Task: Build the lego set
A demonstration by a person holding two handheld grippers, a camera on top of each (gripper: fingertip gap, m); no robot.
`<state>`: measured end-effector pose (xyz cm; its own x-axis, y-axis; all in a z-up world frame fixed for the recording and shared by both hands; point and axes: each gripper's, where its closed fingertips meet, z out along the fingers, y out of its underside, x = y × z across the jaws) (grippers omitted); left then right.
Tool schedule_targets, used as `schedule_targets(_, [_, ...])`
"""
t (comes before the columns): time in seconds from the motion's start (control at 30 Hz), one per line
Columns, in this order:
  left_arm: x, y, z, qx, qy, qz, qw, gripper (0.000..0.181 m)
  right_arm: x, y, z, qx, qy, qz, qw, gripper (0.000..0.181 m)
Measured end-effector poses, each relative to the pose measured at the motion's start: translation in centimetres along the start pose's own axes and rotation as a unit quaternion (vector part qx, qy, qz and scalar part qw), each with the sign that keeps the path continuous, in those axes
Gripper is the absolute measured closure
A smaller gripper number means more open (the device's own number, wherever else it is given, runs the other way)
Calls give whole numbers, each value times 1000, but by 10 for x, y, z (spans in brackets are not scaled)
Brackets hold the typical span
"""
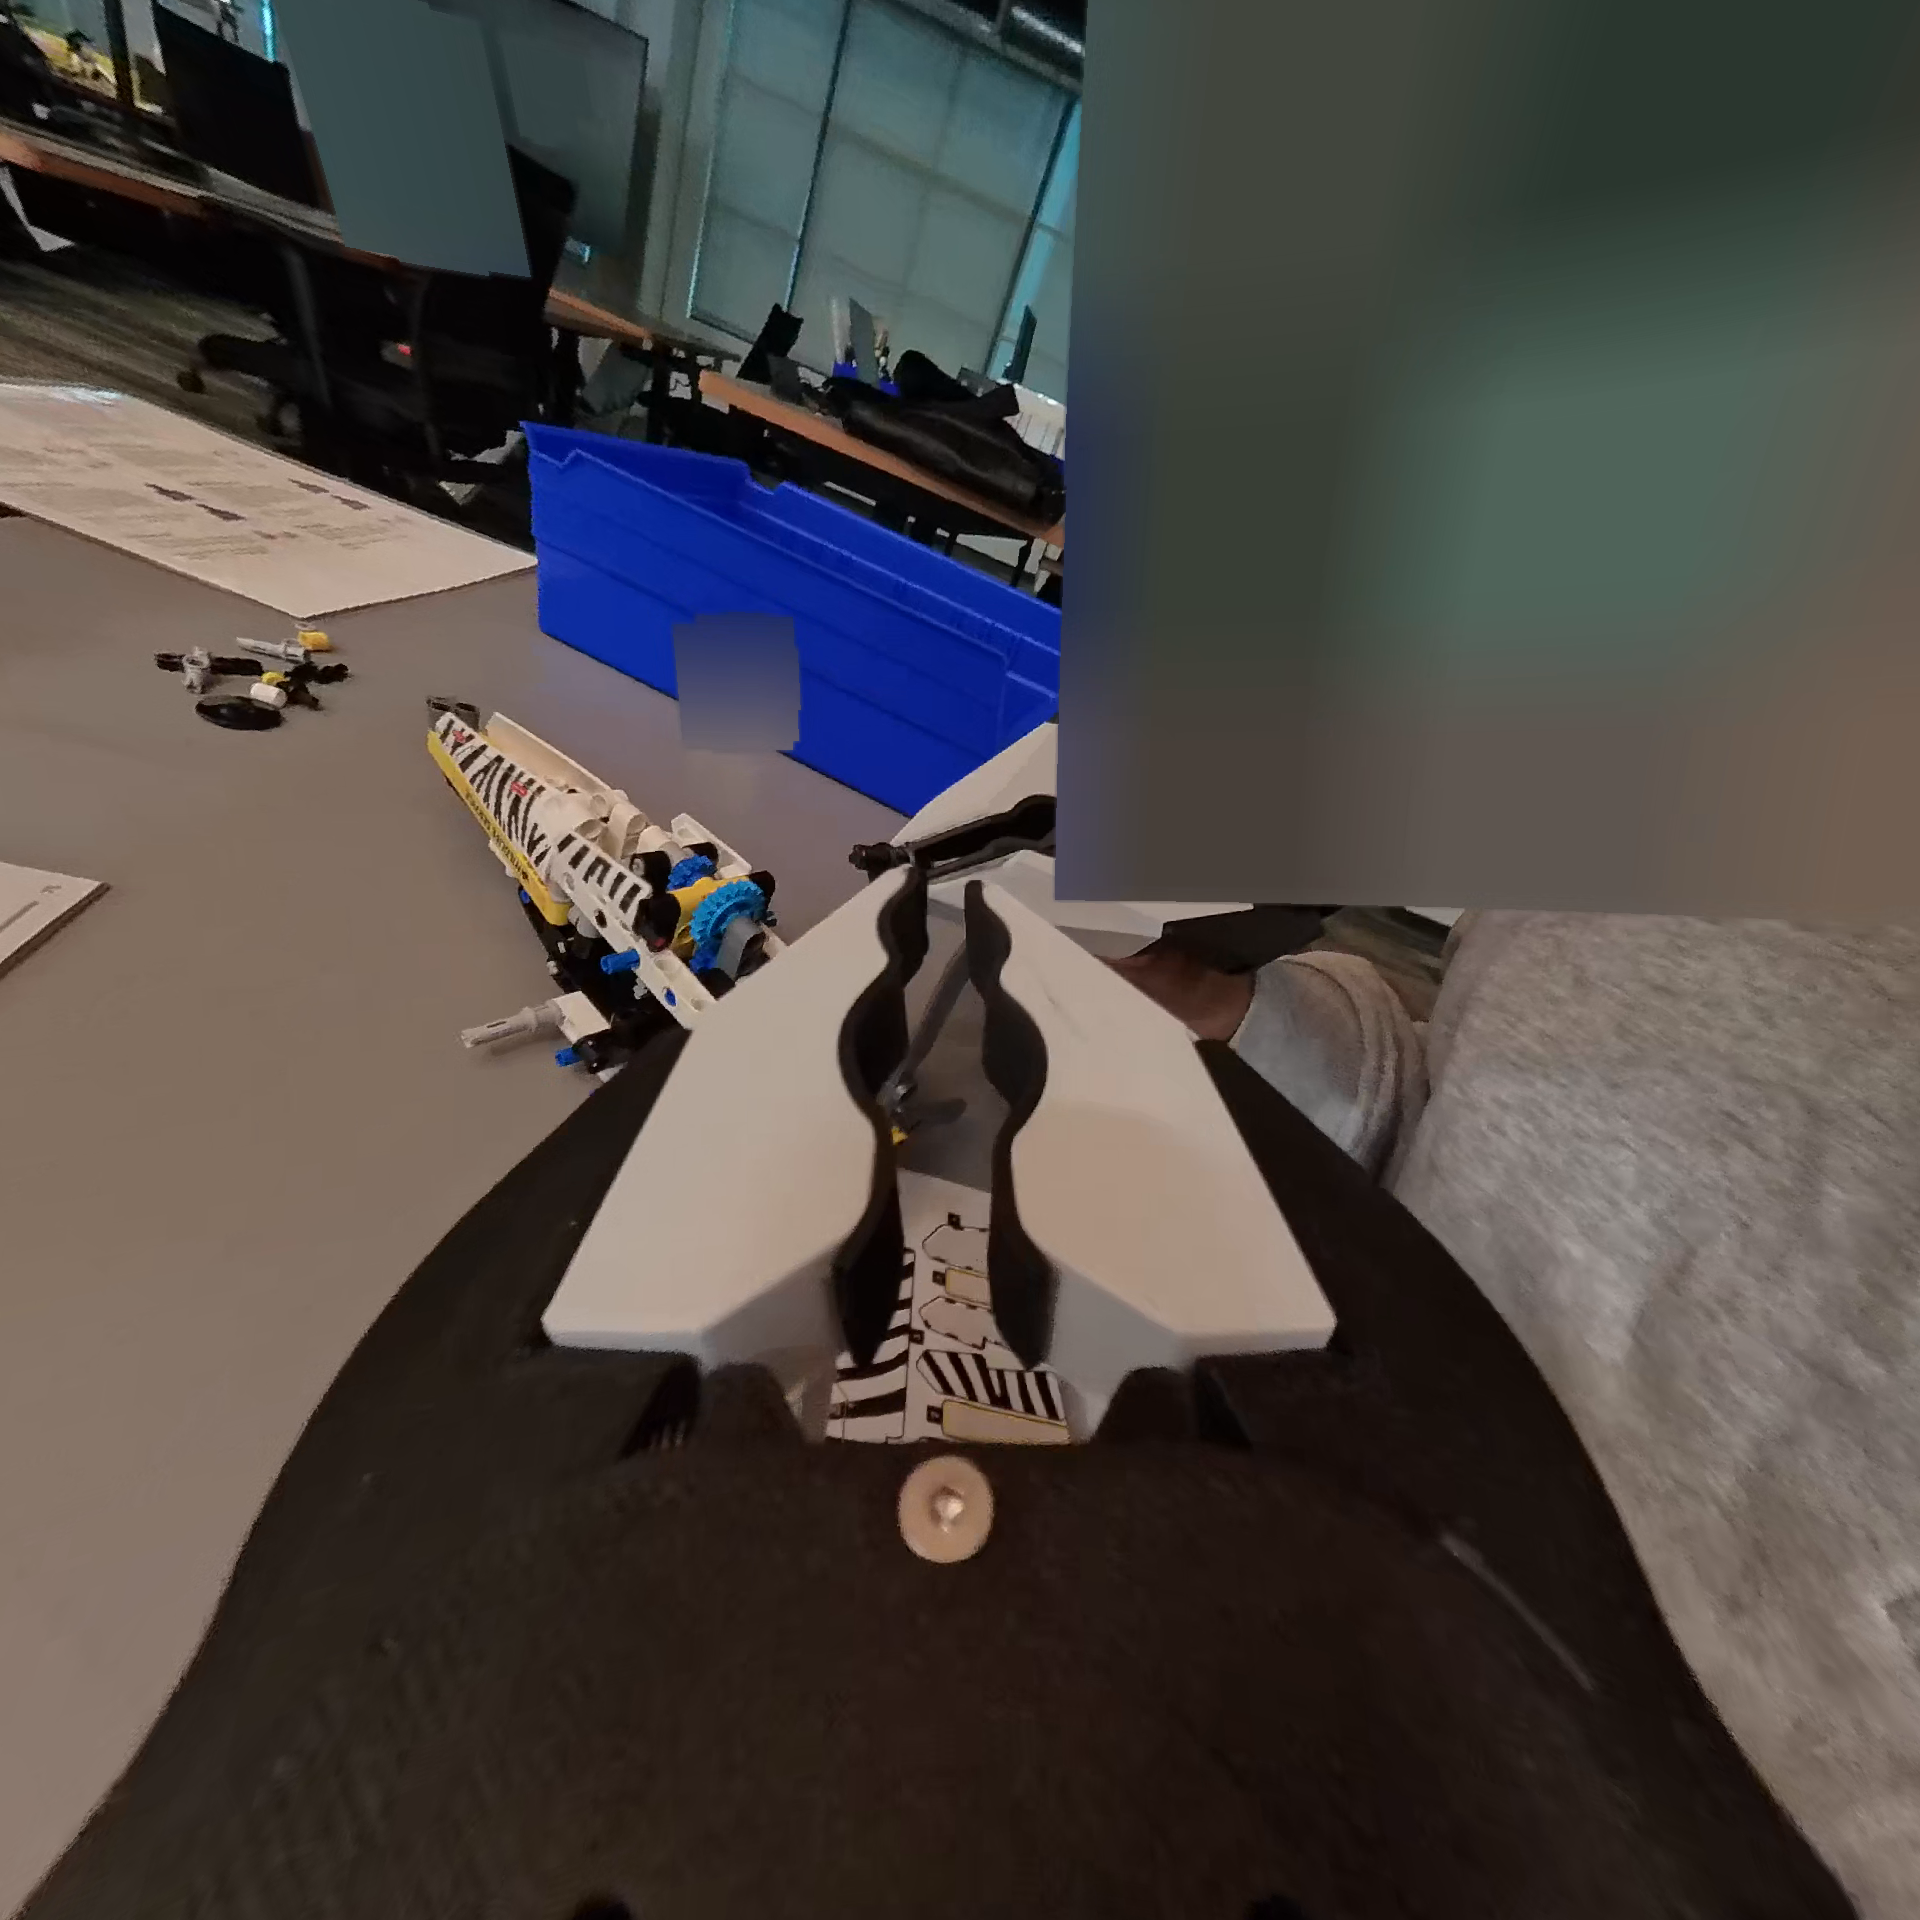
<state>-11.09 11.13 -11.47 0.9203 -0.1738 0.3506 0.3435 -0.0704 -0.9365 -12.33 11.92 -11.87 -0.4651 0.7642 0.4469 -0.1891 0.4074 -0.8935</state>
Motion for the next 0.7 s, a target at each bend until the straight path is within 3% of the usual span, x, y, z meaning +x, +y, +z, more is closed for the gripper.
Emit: schedule_targets(0.7, [-1,-1,-2,5,4,-13,1000,175,-1,-1,-2,-4,-2,3,1000,179])
